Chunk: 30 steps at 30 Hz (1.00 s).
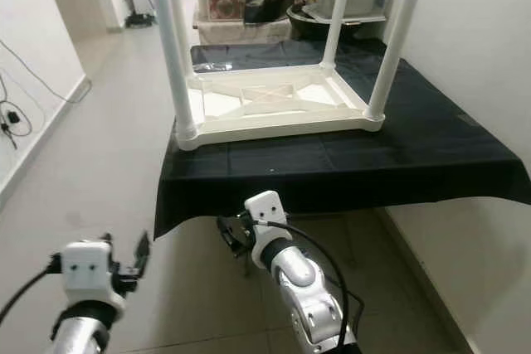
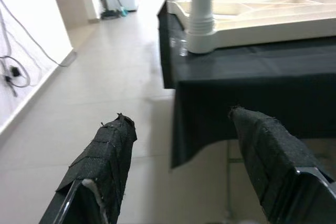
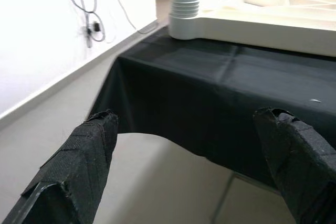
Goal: Building children table
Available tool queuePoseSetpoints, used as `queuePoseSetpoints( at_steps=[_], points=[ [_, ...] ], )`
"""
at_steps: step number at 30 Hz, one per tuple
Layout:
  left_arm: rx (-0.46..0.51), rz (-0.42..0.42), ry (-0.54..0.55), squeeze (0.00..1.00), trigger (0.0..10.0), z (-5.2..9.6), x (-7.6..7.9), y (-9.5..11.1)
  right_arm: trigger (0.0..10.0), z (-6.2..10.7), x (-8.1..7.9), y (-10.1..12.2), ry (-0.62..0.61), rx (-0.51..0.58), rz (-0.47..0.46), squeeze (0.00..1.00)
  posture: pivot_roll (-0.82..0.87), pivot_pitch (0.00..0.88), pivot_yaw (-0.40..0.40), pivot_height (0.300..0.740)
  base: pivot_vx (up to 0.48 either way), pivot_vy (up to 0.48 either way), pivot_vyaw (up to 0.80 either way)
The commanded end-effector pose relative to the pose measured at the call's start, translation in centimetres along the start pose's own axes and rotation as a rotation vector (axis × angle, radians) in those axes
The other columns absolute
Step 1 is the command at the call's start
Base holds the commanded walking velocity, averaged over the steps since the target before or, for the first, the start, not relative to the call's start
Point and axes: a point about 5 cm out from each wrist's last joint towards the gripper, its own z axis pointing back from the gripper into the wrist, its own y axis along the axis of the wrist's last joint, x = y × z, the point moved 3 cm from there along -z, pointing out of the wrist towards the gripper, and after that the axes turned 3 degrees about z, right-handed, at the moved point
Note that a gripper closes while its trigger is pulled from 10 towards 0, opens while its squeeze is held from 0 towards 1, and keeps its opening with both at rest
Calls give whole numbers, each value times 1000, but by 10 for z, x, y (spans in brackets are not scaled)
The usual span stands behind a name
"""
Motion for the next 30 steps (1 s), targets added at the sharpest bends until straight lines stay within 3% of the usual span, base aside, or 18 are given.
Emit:
queuePoseSetpoints(
  at_steps=[1, 5, 12, 14, 20, 24, 30],
  points=[
    [10, -15, 7, 0, 10000, 1, -3, 3, 10000, -1, -2, 3, 9, 21, -7, 0, 14, 0, -6, 740, 0, 0, 0],
    [18, -14, -3, 0, 10000, 1, 1, 6, 10000, -1, -7, 5, 43, 38, 5, 0, 15, 0, -12, 740, 0, 0, 800],
    [35, -20, 6, 0, 10000, 0, 1, 10, 10000, -4, 1, 7, 7, 45, 1, 0, 20, 0, -13, 740, 0, 0, 800],
    [52, -35, 16, 0, 10000, -2, -2, 14, 10000, -6, 4, 9, -8, 50, -3, 0, 20, 0, -13, 740, 0, 0, 0],
    [139, -93, 165, 0, 10000, -16, -41, 39, 10000, -20, 33, 32, -114, 117, -47, 0, 26, 0, -16, 740, 0, 0, 0],
    [154, -93, 189, 0, 10000, -18, -48, 43, 10000, -24, 40, 38, -130, 134, -26, 0, 29, 0, -20, 740, 0, 0, 0],
    [155, -99, 191, 0, 10000, -17, -47, 43, 10000, -24, 42, 39, -141, 138, -28, 0, 29, 0, -20, 740, 124, 0, 0]
  ],
)
